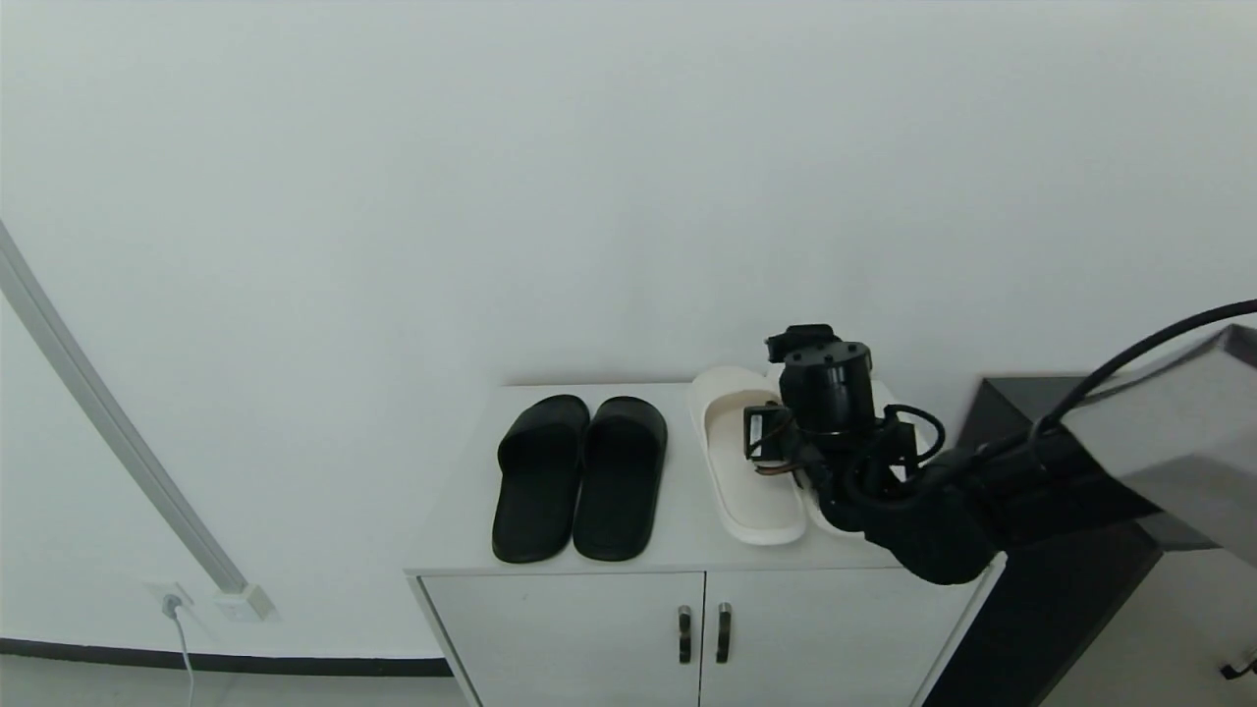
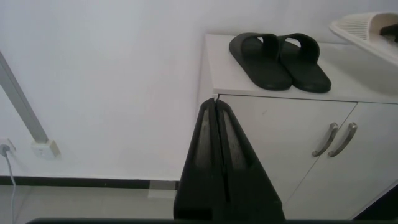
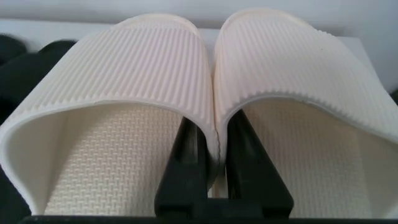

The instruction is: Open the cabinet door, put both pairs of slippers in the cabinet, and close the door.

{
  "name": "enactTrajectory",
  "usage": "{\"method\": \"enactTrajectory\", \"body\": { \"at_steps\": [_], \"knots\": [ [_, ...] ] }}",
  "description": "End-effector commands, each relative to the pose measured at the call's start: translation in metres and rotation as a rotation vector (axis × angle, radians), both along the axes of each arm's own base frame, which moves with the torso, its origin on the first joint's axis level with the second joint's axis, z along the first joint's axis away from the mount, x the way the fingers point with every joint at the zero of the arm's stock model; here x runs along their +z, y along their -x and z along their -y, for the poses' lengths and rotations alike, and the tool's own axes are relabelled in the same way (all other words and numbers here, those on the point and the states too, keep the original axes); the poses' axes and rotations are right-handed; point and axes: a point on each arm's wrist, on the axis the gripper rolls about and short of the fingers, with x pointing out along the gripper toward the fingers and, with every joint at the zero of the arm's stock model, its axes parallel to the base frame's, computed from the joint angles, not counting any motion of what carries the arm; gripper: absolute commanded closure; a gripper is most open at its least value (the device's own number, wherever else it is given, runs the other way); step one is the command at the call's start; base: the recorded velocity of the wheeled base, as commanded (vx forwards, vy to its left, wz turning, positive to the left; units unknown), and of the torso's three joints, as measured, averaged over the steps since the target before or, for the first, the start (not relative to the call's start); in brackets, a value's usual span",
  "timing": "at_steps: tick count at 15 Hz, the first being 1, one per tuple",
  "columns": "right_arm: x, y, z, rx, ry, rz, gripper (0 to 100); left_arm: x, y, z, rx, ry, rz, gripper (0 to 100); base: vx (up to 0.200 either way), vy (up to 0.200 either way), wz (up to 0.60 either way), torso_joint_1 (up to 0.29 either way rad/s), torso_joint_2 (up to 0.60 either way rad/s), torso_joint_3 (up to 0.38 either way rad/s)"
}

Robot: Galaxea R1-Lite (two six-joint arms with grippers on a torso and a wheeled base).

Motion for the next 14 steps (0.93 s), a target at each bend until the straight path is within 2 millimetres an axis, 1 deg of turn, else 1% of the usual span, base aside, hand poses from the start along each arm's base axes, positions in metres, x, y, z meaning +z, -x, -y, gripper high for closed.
{"method": "enactTrajectory", "body": {
  "at_steps": [1,3,4,6,7,8,10,14],
  "knots": [
    [0.037,0.058,0.025,0.156,-0.024,0.016,100,0.000,0.000,0.000,0.000,0.000,-0.002,100,0.000,0.000,0.00,0.000,0.00,0.000],
    [0.038,0.093,0.040,0.320,-0.004,-0.011,100,0.000,0.000,0.000,0.000,-0.002,0.000,100,0.000,0.000,0.00,0.000,0.00,0.000],
    [0.039,0.107,0.050,0.404,0.002,-0.020,100,0.000,0.000,0.000,0.000,-0.002,0.000,100,0.000,0.000,0.00,0.000,0.00,0.000],
    [0.041,0.127,0.065,0.546,-0.013,-0.032,100,0.000,0.000,0.000,0.000,-0.002,0.000,100,0.000,0.000,0.00,0.000,0.00,0.000],
    [0.042,0.142,0.077,0.665,-0.040,-0.047,100,0.000,0.000,0.000,0.000,0.000,-0.002,100,0.000,0.000,0.00,0.000,0.00,0.000],
    [0.042,0.147,0.081,0.706,-0.049,-0.052,100,0.000,0.000,0.000,0.000,0.000,-0.002,100,0.000,0.000,0.00,0.000,0.00,0.000],
    [0.038,0.155,0.088,0.747,-0.008,-0.096,100,0.000,0.000,0.000,0.000,0.000,-0.002,100,0.000,0.000,0.00,0.000,0.00,0.000],
    [0.033,0.158,0.090,0.777,-0.009,-0.123,100,0.000,0.000,0.000,0.000,0.000,-0.002,100,0.000,0.000,0.00,0.000,0.00,0.000]
  ]
}}
